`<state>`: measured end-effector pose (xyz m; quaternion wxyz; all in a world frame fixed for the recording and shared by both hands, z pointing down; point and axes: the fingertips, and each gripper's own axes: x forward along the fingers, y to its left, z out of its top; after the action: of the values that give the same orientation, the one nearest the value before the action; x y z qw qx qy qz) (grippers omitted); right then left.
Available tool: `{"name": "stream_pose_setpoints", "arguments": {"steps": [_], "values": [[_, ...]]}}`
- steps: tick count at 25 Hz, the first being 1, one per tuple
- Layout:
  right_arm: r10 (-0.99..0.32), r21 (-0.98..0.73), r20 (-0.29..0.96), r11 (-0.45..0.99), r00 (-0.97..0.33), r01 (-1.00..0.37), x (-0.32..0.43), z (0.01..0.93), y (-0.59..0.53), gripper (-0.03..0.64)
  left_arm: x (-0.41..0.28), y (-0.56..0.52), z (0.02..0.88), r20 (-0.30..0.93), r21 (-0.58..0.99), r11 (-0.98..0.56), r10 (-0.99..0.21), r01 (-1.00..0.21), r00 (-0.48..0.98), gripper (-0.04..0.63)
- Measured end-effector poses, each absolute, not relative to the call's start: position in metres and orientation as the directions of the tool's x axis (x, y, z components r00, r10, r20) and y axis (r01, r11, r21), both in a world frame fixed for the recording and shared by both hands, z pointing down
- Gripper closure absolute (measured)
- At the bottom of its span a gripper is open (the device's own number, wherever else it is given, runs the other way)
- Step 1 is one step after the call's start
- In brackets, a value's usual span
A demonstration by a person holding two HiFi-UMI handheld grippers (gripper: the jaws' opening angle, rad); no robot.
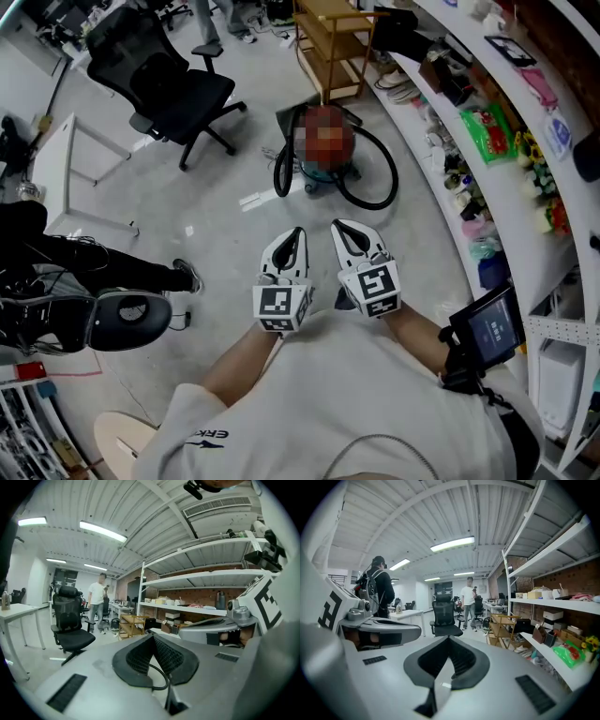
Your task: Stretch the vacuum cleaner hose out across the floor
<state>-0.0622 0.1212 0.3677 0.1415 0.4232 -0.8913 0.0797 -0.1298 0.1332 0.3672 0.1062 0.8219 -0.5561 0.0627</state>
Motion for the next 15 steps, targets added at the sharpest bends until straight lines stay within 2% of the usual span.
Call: {"name": "stream_pose_setpoints", "arguments": {"steps": [15], "values": [[-0.675,-0.067,0.342,0.677,-0.655,-0.733,-0.016,0.388,-0.019,0.615,-0.095,0.005,0.383,0.277,0.087,-0.237,-0.927,-0.967,0.252,0.594]]}}
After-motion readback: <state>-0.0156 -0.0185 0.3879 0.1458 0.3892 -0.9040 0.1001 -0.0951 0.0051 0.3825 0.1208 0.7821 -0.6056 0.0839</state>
